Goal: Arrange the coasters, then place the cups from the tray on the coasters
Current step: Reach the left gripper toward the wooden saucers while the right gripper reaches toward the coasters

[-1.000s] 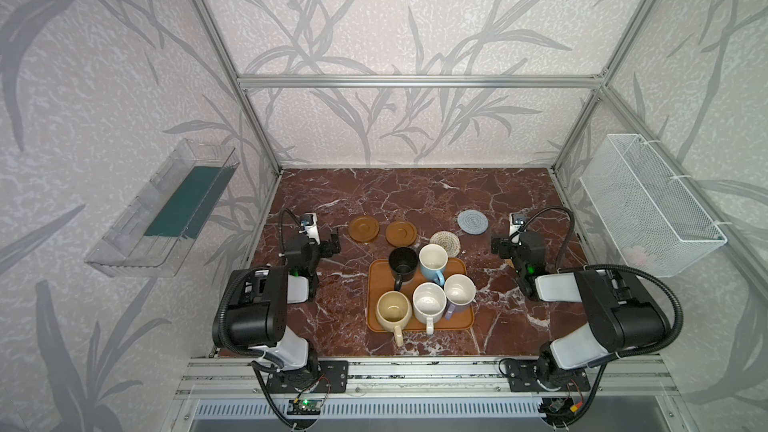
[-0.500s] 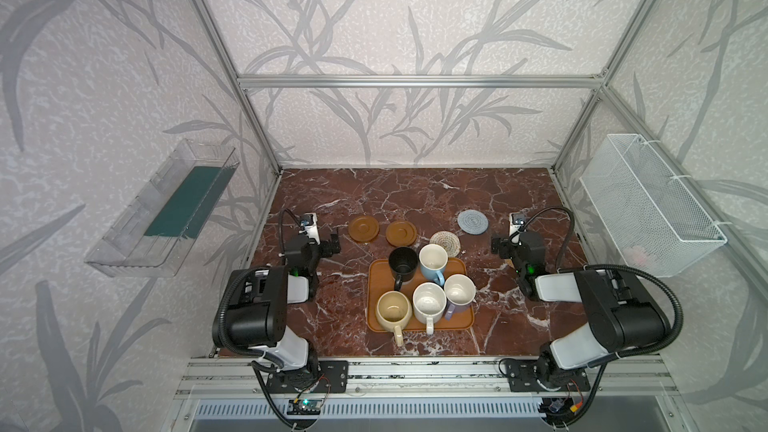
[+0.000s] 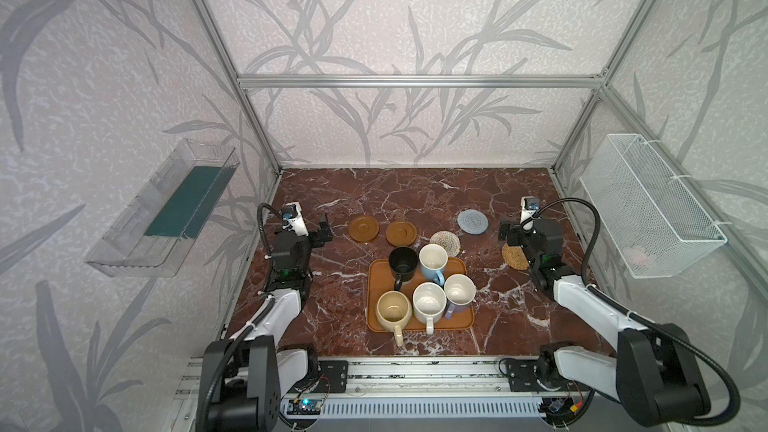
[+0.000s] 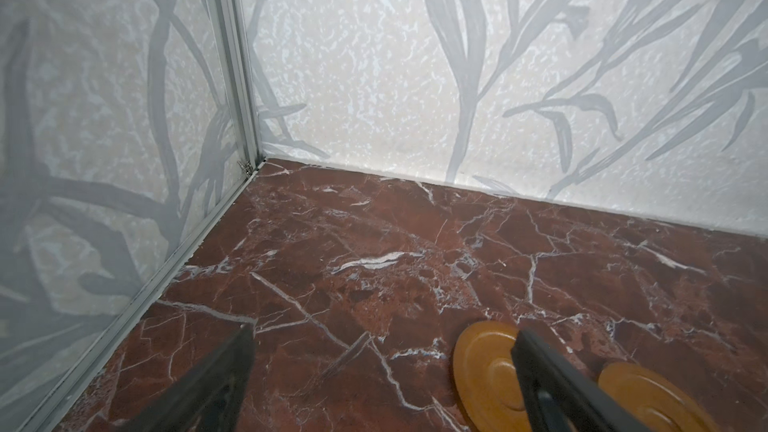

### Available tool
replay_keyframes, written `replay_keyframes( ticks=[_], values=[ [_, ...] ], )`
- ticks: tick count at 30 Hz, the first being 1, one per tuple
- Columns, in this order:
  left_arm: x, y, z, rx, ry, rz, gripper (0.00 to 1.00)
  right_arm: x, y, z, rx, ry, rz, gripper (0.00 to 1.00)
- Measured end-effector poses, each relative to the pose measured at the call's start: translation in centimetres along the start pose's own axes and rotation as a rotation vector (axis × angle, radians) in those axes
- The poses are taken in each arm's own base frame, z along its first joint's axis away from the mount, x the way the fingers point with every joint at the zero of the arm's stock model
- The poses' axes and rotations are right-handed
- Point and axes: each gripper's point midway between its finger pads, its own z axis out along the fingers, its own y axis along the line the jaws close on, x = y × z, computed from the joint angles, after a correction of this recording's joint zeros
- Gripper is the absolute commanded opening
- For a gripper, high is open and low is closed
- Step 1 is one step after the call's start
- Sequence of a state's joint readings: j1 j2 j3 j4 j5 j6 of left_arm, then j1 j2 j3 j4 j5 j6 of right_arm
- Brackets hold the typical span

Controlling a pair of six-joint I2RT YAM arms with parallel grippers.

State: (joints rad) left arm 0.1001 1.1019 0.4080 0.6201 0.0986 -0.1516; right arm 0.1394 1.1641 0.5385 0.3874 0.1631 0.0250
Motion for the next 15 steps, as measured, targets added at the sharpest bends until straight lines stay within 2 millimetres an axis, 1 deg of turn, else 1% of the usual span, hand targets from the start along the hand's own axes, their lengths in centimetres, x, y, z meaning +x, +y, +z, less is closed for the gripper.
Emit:
replay_keyframes(
  ticks=[2,5,7,10,12,15],
  values=[
    [-0.9,-0.3,-0.2,0.003,0.012,-0.061,0.99,-0.4,0.6,-0.4,-0.036,0.019,0.023,0.99],
    [-1.8,-1.0,-0.2,0.019,0.047,-0.167,0.99,0.0,1.9,-0.8,-0.116,0.076,0.048,0.99],
    [-1.9,-1.7,0.0,0.038,0.09,-0.239,0.99,0.2,2.8,-1.1,-0.159,0.122,0.068,0.99],
    [-0.8,-3.4,0.7,0.064,0.192,-0.318,0.99,-0.5,4.0,-1.6,-0.215,0.159,0.094,0.99],
    [0.4,-4.5,0.9,0.067,0.272,-0.347,0.97,-1.5,4.8,-1.9,-0.245,0.167,0.104,0.99],
    [2.4,-6.0,1.1,0.06,0.384,-0.366,0.97,-2.5,6.2,-2.5,-0.284,0.177,0.106,0.99]
  ],
)
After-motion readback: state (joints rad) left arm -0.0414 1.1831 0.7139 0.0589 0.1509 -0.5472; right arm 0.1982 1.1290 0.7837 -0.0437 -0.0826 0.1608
